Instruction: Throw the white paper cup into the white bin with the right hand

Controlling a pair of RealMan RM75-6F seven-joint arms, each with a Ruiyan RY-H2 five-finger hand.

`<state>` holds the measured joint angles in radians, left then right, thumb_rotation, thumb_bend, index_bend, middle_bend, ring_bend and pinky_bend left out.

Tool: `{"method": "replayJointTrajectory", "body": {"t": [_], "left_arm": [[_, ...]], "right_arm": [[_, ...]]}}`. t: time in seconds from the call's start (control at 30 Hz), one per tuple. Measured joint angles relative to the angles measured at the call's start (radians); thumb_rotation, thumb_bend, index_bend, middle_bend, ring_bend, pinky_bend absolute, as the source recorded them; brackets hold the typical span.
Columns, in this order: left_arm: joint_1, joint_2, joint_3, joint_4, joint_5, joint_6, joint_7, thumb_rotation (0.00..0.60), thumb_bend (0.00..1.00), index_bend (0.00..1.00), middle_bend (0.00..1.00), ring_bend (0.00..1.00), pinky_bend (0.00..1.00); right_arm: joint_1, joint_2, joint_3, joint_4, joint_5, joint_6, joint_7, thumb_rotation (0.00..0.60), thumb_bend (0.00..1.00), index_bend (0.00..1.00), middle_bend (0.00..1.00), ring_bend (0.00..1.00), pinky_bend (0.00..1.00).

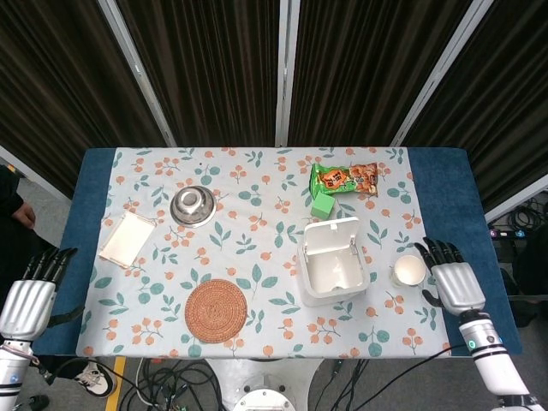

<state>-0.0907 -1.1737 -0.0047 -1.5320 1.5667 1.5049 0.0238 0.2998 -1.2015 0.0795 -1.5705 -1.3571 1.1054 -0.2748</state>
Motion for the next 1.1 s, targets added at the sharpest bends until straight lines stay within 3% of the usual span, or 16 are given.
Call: {"method": "replayJointTrajectory", "body": {"t": [0.1,0.27,0.53,0.8,1.1], "left_arm": [[-0.001,-0.001,0.001,0.0,0.001,-0.002,0.002,0.6,0.0,0.07,0.12,0.04,0.11],[-0.004,-0.002,0.001,0.003,0.0,-0.008,0.003,0.6,0.0,0.07,0.12,0.04,0.11],[-0.003,-0.006,0.001,0.009,0.0,-0.005,-0.001,0.6,0.0,0.07,0.12,0.04,0.11],[-0.003,-0.007,0.002,0.012,-0.002,-0.008,-0.003,0.6,0.0,0.07,0.12,0.04,0.11],[-0.002,-0.009,0.003,0.017,-0.004,-0.01,-0.009,0.6,0.0,0.07,0.12,0.04,0.11]], "right_arm": [[0.018,-0.005,0.003,-0.012,0.03,-0.034,-0.013,0.6,0.21,0.0,0.07,0.02,0.31],[0.03,-0.017,-0.002,-0.014,0.055,-0.046,-0.042,0.6,0.23,0.0,0.09,0.04,0.33],[0.04,-0.051,-0.01,0.039,0.037,-0.035,-0.018,0.6,0.28,0.02,0.19,0.14,0.41],[0.045,-0.069,-0.023,0.071,0.011,-0.024,0.009,0.6,0.31,0.2,0.31,0.28,0.52],[0.043,-0.071,-0.03,0.082,-0.006,-0.002,0.026,0.6,0.32,0.43,0.44,0.35,0.56]]}}
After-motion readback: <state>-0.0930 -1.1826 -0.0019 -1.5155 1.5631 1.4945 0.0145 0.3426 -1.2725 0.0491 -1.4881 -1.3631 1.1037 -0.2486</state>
